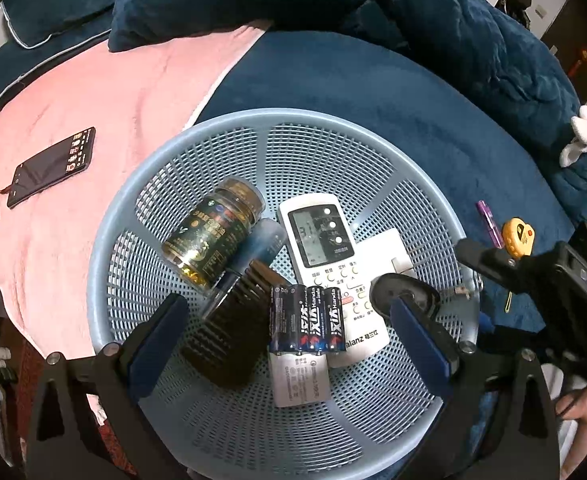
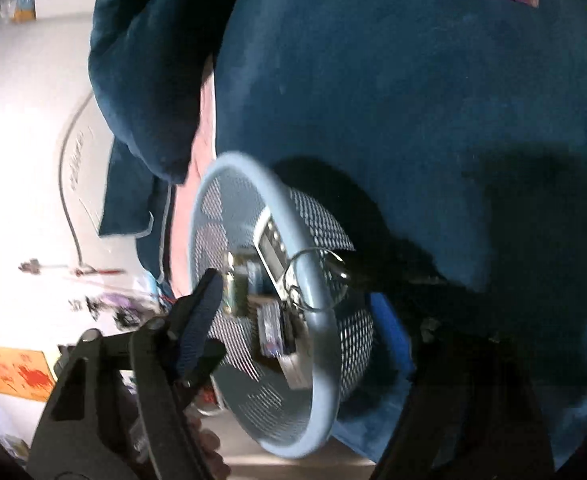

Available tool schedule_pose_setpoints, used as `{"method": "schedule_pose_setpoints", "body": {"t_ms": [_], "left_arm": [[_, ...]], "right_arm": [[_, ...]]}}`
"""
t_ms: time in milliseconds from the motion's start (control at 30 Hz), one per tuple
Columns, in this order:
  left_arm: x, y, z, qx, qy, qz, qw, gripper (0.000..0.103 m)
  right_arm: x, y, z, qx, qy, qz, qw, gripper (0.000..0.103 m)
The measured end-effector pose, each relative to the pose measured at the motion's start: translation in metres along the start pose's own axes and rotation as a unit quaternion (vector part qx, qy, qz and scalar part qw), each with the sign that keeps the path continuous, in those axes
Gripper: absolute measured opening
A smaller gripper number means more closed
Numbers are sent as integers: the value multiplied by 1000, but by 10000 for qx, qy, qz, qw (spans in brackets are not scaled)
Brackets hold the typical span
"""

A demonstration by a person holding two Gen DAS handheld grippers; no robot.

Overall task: Organize rigid objects
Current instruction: 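Hold both tools open above basket, then withdraw toward lighter and tape measure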

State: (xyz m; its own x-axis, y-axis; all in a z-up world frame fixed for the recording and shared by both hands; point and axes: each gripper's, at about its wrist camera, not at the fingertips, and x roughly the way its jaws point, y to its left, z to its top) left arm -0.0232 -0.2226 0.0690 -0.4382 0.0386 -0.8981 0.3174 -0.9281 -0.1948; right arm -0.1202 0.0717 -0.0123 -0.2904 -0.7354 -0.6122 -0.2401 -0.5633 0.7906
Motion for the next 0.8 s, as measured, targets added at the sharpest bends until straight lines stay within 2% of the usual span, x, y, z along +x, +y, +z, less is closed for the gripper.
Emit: {"method": "schedule_pose_setpoints", "body": {"t_ms": [33, 167, 333, 433, 600, 800], "left_arm": [[0, -1, 0, 22, 1, 5, 10000, 101], [1, -1, 0, 17, 20, 7, 10000, 101], [1, -4, 0, 69, 19, -8, 10000, 101], [2, -5, -1, 78, 44, -18, 10000, 101], [2, -6, -1, 75, 41, -43, 10000, 101], [1, -4, -1, 33, 22, -65, 10000, 101]], "right_arm": [[-2, 0, 1, -43, -85, -17, 10000, 56], [-12, 4, 4, -195, -445, -77, 9988, 49], [-16, 6, 6, -423, -571, -206, 9973, 23], [-16, 18, 3, -816, -730, -450, 9930, 21], [-22, 43, -7, -1696, -990, -1053, 9749, 19], [-28, 54, -13, -2211, -1086, -1217, 9615, 15]]}}
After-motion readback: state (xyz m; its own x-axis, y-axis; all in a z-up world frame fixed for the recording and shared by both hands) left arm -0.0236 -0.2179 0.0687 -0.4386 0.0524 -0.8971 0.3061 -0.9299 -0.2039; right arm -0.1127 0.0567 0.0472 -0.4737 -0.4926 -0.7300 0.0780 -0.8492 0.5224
